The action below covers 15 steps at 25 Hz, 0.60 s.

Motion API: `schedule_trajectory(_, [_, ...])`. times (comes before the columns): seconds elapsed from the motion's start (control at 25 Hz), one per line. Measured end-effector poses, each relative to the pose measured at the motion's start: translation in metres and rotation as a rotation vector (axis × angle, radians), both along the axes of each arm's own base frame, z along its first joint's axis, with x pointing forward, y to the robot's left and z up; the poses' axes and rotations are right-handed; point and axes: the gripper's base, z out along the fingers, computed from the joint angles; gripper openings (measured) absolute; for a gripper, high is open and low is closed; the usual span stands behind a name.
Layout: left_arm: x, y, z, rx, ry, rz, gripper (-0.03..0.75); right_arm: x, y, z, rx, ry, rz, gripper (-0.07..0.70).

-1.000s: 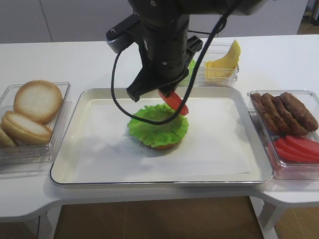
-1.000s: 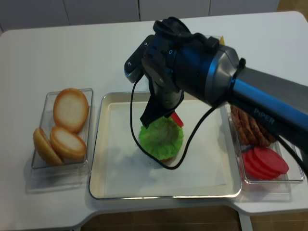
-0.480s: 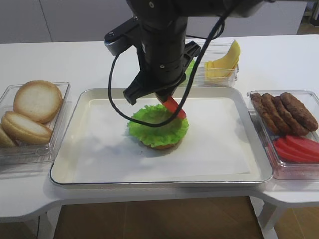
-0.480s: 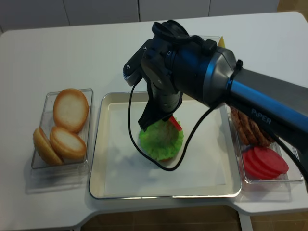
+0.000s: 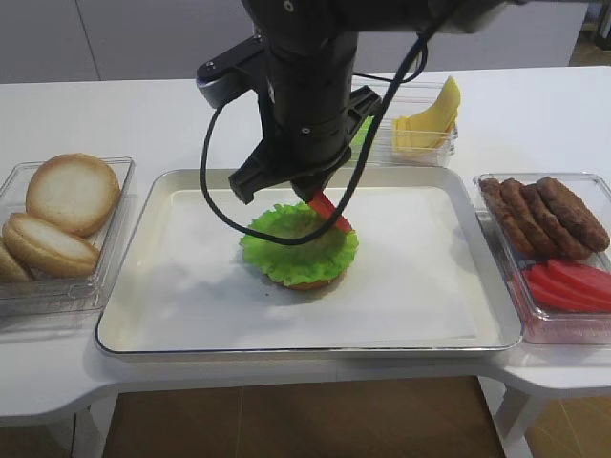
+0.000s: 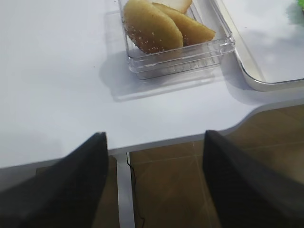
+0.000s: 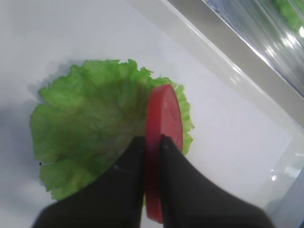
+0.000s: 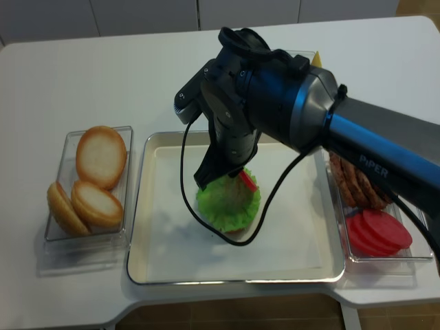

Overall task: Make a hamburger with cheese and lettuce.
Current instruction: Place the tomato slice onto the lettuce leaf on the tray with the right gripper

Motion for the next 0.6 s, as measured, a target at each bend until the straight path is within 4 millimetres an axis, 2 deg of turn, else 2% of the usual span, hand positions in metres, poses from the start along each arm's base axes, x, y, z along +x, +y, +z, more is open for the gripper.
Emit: schedule_trajectory(0.6, [0.0000, 0.0000, 0.0000, 0.000, 0.000, 0.000, 0.468, -0.0045, 0.0039, -0.0012, 0.053, 0.054, -0.020, 0.189])
